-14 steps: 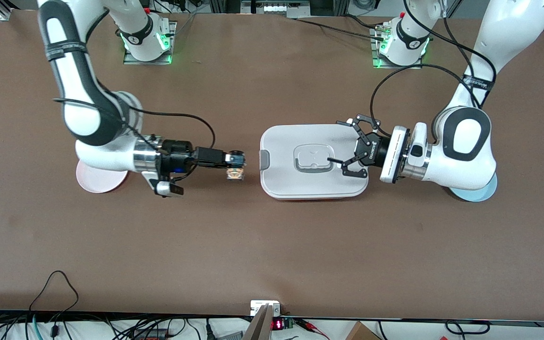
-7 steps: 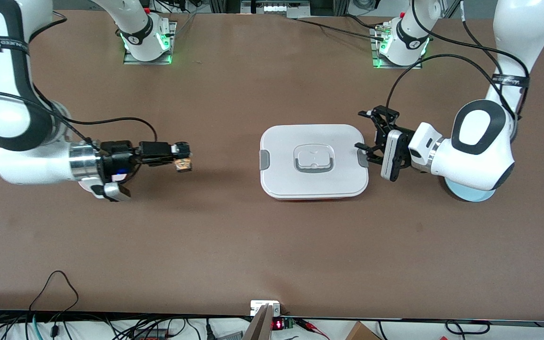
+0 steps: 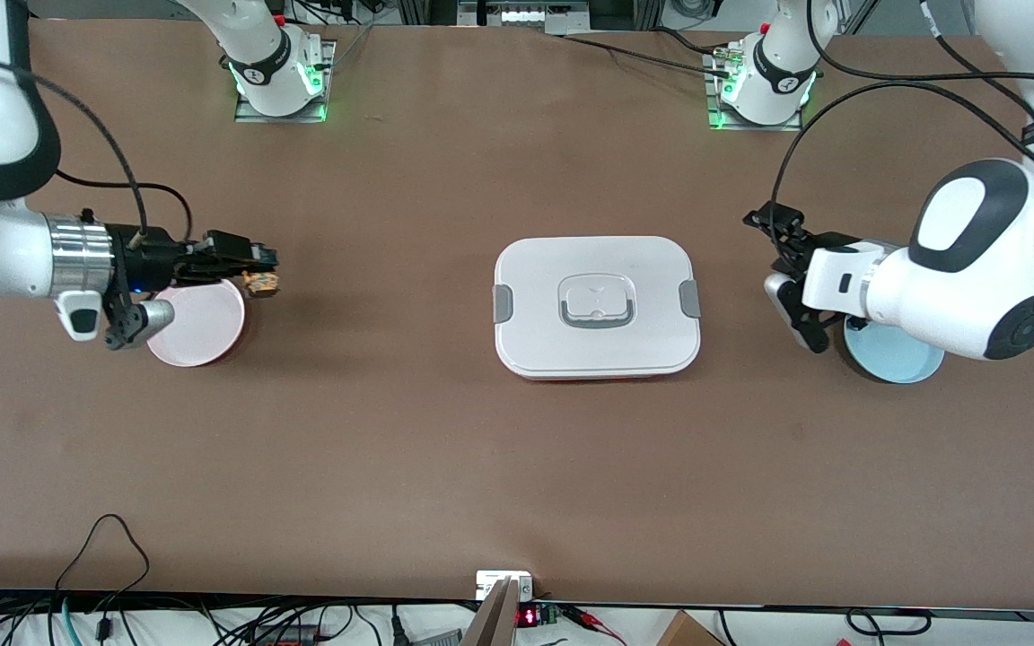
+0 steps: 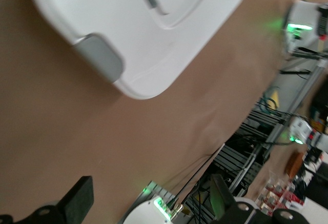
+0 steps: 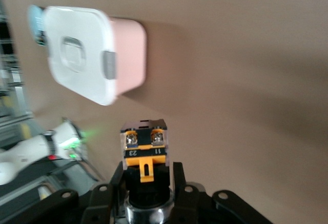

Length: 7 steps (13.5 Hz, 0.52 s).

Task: Transfer orange switch to right arm and place
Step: 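Carry the switch over the white plate while the left gripper withdraws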

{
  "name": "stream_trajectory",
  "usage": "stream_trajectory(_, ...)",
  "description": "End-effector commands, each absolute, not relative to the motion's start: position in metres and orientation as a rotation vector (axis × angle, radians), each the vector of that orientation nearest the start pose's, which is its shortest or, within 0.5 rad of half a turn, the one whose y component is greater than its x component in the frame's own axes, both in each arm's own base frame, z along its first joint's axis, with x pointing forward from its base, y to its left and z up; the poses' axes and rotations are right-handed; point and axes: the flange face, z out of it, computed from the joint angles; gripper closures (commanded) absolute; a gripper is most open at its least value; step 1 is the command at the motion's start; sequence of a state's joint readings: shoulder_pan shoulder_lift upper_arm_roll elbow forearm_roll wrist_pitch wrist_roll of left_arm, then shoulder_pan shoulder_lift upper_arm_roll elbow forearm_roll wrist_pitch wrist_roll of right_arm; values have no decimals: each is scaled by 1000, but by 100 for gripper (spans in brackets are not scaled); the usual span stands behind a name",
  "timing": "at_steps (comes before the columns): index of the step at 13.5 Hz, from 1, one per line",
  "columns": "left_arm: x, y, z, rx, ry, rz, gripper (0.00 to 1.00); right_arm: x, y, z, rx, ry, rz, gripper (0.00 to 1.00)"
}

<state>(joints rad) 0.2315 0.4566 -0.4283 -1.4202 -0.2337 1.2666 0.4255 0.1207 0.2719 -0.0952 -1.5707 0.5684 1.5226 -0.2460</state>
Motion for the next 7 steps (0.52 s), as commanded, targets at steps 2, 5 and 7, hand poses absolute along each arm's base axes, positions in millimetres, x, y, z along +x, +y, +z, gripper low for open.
stream_trajectory(2, 613, -74, 470, -3151, 741, 877, 0, 592, 56, 487, -2823, -334, 274, 100)
stream_trajectory(5, 615, -47, 494, -3054, 668, 790, 0, 591, 37, 462, -3030, -410, 310, 100)
stream_trajectory(7, 619, -16, 533, -3070, 523, 541, 0, 591, 23, 431, -3128, -456, 260, 100)
